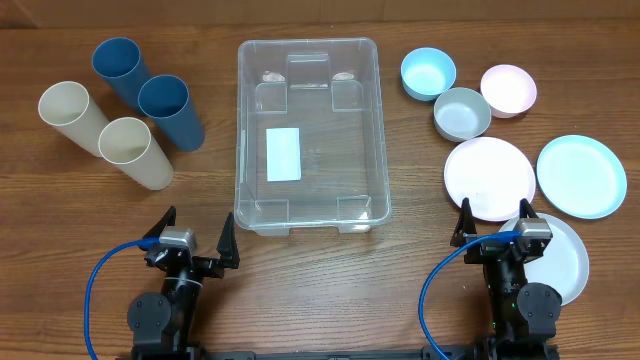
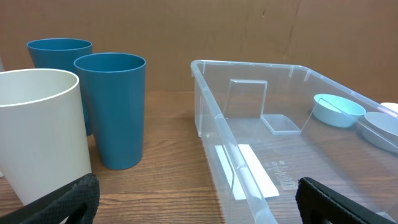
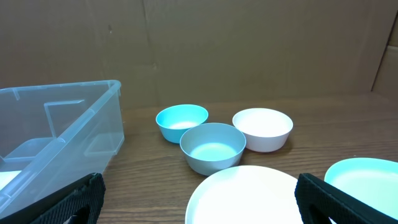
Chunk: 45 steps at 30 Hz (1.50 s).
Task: Pack container
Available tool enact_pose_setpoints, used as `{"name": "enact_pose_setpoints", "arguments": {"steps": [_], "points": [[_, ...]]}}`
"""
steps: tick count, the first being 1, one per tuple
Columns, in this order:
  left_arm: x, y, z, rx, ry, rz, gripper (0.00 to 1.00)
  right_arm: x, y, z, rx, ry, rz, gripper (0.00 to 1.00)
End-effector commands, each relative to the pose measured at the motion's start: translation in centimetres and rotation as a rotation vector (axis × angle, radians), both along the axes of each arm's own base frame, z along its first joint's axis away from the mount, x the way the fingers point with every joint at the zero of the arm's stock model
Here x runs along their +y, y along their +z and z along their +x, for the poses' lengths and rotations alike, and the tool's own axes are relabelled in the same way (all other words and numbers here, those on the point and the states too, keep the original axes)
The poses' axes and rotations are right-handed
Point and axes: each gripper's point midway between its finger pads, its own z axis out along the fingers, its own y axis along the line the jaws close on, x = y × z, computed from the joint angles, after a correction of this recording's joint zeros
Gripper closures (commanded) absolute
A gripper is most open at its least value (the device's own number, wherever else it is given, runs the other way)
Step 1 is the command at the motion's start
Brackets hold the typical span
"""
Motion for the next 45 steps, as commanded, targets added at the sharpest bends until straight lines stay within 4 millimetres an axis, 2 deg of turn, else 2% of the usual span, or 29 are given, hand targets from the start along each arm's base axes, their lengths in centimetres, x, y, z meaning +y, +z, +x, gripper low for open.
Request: {"name": "enact_pose_setpoints", "arguments": {"steps": [1, 43, 45], "points": [[0.18, -0.06, 0.01, -0.003, 0.006, 0.015, 0.0, -0.04, -0.48, 0.08, 0.009, -0.001, -0.004, 0.0], [0.18, -0.06, 0.01, -0.003, 0.006, 0.015, 0.0, -0.04, -0.48, 0.08, 0.009, -0.001, -0.004, 0.0], [0.18, -0.06, 0.01, -0.003, 0.006, 0.015, 0.0, -0.06, -0.02, 0.09, -0.009, -0.002, -0.004, 0.0]]}}
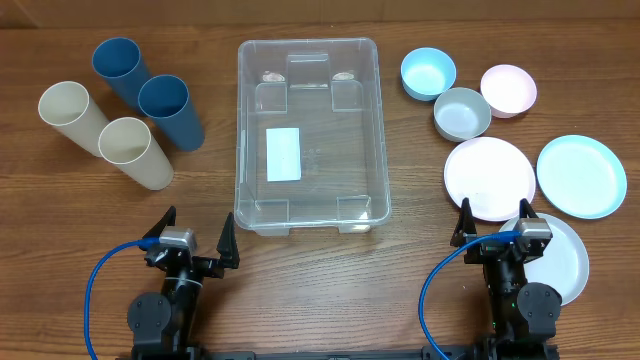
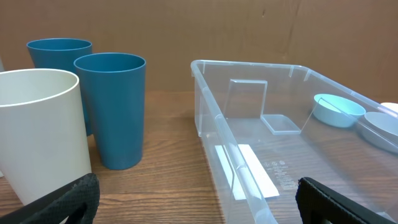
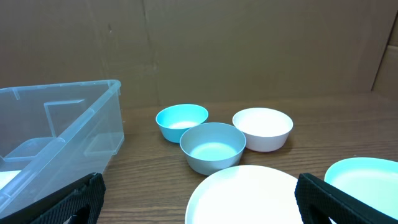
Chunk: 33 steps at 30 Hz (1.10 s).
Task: Pack container
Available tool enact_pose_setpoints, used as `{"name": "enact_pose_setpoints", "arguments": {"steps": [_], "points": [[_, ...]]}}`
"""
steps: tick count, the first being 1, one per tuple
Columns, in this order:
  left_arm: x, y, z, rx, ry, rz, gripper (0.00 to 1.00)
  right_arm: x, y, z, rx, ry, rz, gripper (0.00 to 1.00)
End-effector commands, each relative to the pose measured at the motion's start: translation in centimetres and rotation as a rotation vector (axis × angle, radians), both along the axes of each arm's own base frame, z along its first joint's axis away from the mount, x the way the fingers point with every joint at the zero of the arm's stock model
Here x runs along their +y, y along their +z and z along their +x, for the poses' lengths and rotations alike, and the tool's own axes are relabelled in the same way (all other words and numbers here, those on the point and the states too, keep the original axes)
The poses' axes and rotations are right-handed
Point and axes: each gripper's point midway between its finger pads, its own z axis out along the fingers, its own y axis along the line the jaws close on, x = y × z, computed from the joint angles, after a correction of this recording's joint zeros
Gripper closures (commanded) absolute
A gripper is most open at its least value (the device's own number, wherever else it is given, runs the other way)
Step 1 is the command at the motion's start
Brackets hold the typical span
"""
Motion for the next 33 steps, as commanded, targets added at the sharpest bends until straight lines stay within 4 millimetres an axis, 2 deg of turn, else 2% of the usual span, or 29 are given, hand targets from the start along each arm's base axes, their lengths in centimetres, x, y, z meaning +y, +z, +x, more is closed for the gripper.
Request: {"name": "enact_pose_setpoints", "arguments": {"steps": [1, 2, 4, 6, 9, 13, 17, 21, 23, 25, 27, 30, 33], "points": [[0.2, -0.1, 0.0, -0.004, 0.006, 0.015, 0.0, 0.0, 0.3, 0.1, -0.022, -0.001, -0.004, 0.0], [0.2, -0.1, 0.0, -0.004, 0.006, 0.015, 0.0, 0.1, 0.5, 0.1, -0.032, 0.005, -0.004, 0.0], [0.2, -0.1, 0.0, -0.004, 0.006, 0.015, 0.0, 2.3, 1.5, -0.1, -0.07, 0.134, 0.014, 0.0], [0.2, -0.1, 0.0, -0.004, 0.006, 0.015, 0.0, 5.1, 2.2, -0.7, -0.084, 0.306, 0.111, 0.0], [0.2, -0.1, 0.0, -0.004, 0.006, 0.015, 0.0, 6.5, 2.6, -1.2, -0.077, 0.394, 0.206, 0.0], [0.2, -0.1, 0.0, -0.004, 0.006, 0.015, 0.0, 8.8, 2.4, -2.3, -0.053, 0.538, 0.217, 0.0], [0.2, -0.1, 0.0, -0.004, 0.006, 0.015, 0.0, 8.7, 3.2, -2.5, -0.019, 0.527, 0.251, 0.0], [0.2, -0.1, 0.0, -0.004, 0.006, 0.015, 0.0, 5.8, 6.8, -1.9, 0.069, 0.328, 0.268, 0.0], [0.2, -0.1, 0.0, -0.004, 0.006, 0.015, 0.0, 5.2, 8.8, -1.1, 0.143, 0.287, 0.228, 0.0], [0.2, -0.1, 0.0, -0.004, 0.006, 0.015, 0.0, 4.4, 10.5, 0.9, 0.272, 0.235, 0.22, 0.0], [0.2, -0.1, 0.0, -0.004, 0.006, 0.015, 0.0, 4.0, 11.2, 2.9, 0.398, 0.2, 0.215, 0.0], [0.2, -0.1, 0.0, -0.004, 0.006, 0.015, 0.0, 3.8, 10.9, 6.3, 0.593, 0.177, 0.243, 0.0], [0.2, -0.1, 0.0, -0.004, 0.006, 0.015, 0.0, 6.1, 8.1, 8.0, 0.807, 0.287, 0.328, 0.0]]}}
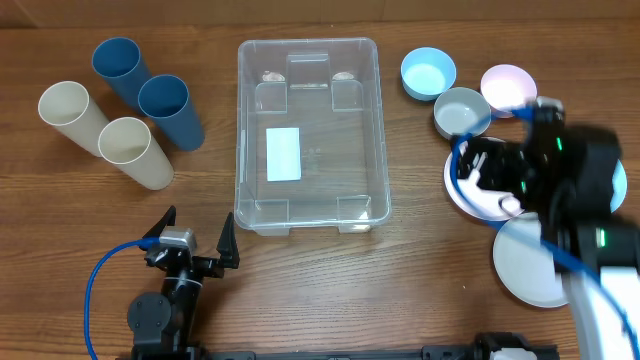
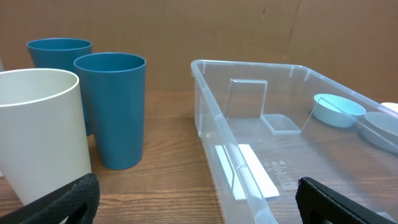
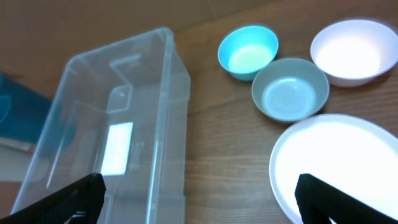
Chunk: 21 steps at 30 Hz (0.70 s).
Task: Pack container
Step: 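Reach the right gripper to the pink-rimmed white plate and grip its edge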
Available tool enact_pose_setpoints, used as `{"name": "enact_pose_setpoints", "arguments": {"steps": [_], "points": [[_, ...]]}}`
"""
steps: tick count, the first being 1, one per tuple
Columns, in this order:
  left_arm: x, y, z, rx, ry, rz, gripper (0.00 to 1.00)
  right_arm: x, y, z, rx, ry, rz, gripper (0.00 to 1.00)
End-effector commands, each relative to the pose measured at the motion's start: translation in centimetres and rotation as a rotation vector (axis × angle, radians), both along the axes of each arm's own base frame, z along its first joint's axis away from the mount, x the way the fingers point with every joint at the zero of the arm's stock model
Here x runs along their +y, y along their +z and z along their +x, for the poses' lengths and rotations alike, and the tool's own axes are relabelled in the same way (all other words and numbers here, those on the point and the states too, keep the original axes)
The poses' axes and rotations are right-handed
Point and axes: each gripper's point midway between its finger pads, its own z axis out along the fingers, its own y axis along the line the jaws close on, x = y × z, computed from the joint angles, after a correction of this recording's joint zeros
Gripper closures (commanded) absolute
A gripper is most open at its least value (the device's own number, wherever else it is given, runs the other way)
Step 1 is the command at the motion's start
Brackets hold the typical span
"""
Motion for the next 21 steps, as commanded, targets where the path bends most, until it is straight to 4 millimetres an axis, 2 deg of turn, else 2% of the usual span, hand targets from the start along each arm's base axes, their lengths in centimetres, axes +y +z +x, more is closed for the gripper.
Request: {"name": "enact_pose_setpoints", "arguments": {"steps": [1, 3, 5, 8, 11, 13, 16, 21], "points": [[0.2, -0.1, 0.0, -0.003, 0.006, 0.015, 0.0, 1.7, -3.2, 1.4, 0.198, 0.083, 0.078, 0.0], [0.2, -0.1, 0.0, -0.003, 0.006, 0.015, 0.0, 1.2, -6.7, 1.3, 0.345, 0.06, 0.081, 0.0], [0.2, -0.1, 0.0, -0.003, 0.006, 0.015, 0.0, 0.2, -9.0, 1.7, 0.447, -0.021, 0.13, 0.0], [0.2, -0.1, 0.0, -0.003, 0.006, 0.015, 0.0, -2.7, -10.1, 1.8, 0.514, -0.227, 0.185, 0.0], [0.2, -0.1, 0.0, -0.003, 0.006, 0.015, 0.0, -8.1, -11.1, 0.5, 0.575, -0.548, 0.203, 0.0], [0.2, -0.1, 0.0, -0.003, 0.006, 0.015, 0.0, -10.4, -11.3, 0.0, 0.578, -0.653, 0.219, 0.0], [0.2, -0.1, 0.0, -0.003, 0.006, 0.015, 0.0, -11.6, -11.8, -0.6, 0.588, -0.701, 0.202, 0.0], [0.2, -0.1, 0.0, -0.003, 0.006, 0.015, 0.0, -14.4, -13.7, -2.0, 0.6, -0.981, 0.18, 0.0]]}}
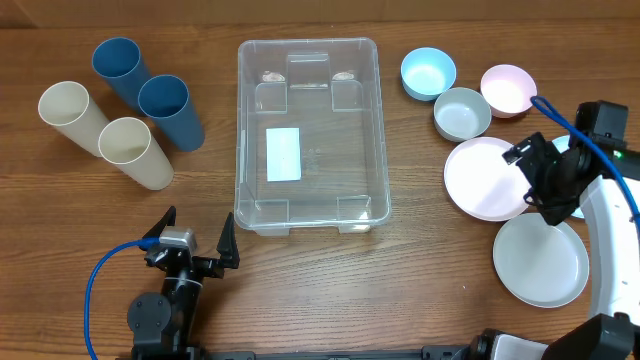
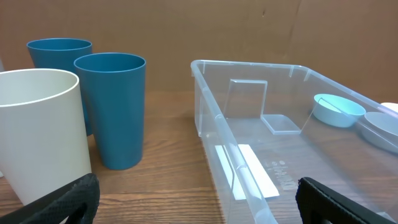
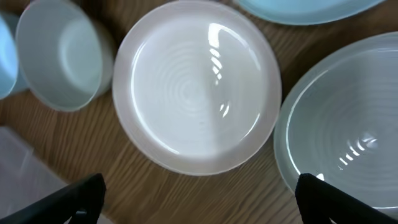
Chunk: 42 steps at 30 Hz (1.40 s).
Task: Pack container
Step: 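Reach the right gripper to the pink-rimmed white plate and grip its edge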
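Note:
The clear plastic container (image 1: 308, 135) stands mid-table with only a white label inside; the left wrist view shows its near corner (image 2: 249, 168). A pale pink plate (image 1: 485, 178) lies to its right. My right gripper (image 1: 540, 183) hovers open over that plate's right edge, looking straight down on the pink plate (image 3: 196, 93), nothing between its fingers (image 3: 81, 199). A white plate (image 1: 540, 262) lies nearer the front, and the white plate's rim (image 3: 348, 124) shows beside the pink one. My left gripper (image 1: 190, 248) rests open at the front edge.
Two blue cups (image 1: 168, 108) and two cream cups (image 1: 130, 150) stand left of the container. A blue bowl (image 1: 428, 73), a grey bowl (image 1: 462, 112) and a pink bowl (image 1: 508, 88) sit at the back right. A light blue plate (image 3: 298, 9) lies mostly hidden under my right arm.
My right gripper was up above the plates, facing the container and bowls. Now it sits further right and lower, pointing straight down at the pink plate. It is still open. The left arm is unchanged.
Both grippers rested open at the table's front edge through the first two moments. Then the right arm was raised over the plates. Now it hovers over the pink plate's right edge. No dish or cup has moved.

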Available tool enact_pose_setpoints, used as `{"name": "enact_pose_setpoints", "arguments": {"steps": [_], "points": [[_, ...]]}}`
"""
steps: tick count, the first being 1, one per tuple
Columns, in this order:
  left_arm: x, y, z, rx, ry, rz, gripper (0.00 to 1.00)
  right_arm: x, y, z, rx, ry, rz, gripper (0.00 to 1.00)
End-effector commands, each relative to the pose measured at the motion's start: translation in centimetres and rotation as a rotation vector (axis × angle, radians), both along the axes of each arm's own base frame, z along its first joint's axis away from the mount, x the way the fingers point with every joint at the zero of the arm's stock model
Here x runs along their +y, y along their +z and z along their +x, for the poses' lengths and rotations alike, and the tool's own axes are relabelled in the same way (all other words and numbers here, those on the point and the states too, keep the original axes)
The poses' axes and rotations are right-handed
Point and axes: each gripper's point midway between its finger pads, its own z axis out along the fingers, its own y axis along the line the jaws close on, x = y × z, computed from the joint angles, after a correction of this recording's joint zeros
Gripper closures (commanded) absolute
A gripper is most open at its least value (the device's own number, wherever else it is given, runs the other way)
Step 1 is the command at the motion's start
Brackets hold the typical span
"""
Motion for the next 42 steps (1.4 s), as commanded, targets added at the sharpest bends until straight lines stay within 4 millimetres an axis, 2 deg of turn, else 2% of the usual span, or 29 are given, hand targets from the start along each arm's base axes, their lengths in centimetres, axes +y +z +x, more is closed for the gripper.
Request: {"name": "enact_pose_setpoints", "arguments": {"steps": [1, 4, 7, 9, 13, 18, 20, 23, 26, 29, 31, 33, 42], "points": [[0.2, -0.1, 0.0, -0.004, 0.006, 0.015, 0.0, -2.1, -1.3, -0.7, 0.012, -0.174, -0.07, 0.0], [0.2, -0.1, 0.0, -0.004, 0.006, 0.015, 0.0, -1.9, -3.5, -0.8, 0.001, -0.216, -0.053, 0.0], [0.2, -0.1, 0.0, -0.004, 0.006, 0.015, 0.0, -1.1, -4.5, -1.2, 0.016, -0.187, -0.019, 0.0], [0.2, -0.1, 0.0, -0.004, 0.006, 0.015, 0.0, 0.3, -4.5, -0.8, 0.002, -0.068, 0.029, 0.0], [0.2, -0.1, 0.0, -0.004, 0.006, 0.015, 0.0, 4.9, -4.1, 0.1, -0.053, 0.292, 0.093, 0.0], [0.2, -0.1, 0.0, -0.004, 0.006, 0.015, 0.0, 9.3, -5.0, 1.2, -0.042, 0.52, -0.056, 0.0], [0.2, -0.1, 0.0, -0.004, 0.006, 0.015, 0.0, 10.2, -5.6, 1.4, -0.017, 0.564, -0.118, 0.0], [0.2, -0.1, 0.0, -0.004, 0.006, 0.015, 0.0, 10.5, -7.3, 1.5, 0.044, 0.601, -0.209, 0.0], [0.2, -0.1, 0.0, -0.004, 0.006, 0.015, 0.0, 9.8, -8.4, 2.3, 0.066, 0.591, -0.265, 0.01], [0.2, -0.1, 0.0, -0.004, 0.006, 0.015, 0.0, 9.7, -8.5, 3.4, 0.035, 0.627, -0.296, 0.06], [0.2, -0.1, 0.0, -0.004, 0.006, 0.015, 0.0, 9.8, -8.6, 4.0, 0.014, 0.633, -0.303, 0.14], [0.2, -0.1, 0.0, -0.004, 0.006, 0.015, 0.0, 9.9, -8.9, 4.3, 0.011, 0.645, -0.303, 0.18], [0.2, -0.1, 0.0, -0.004, 0.006, 0.015, 0.0, 9.8, -12.9, 3.5, 0.126, 0.668, -0.281, 0.26]]}}
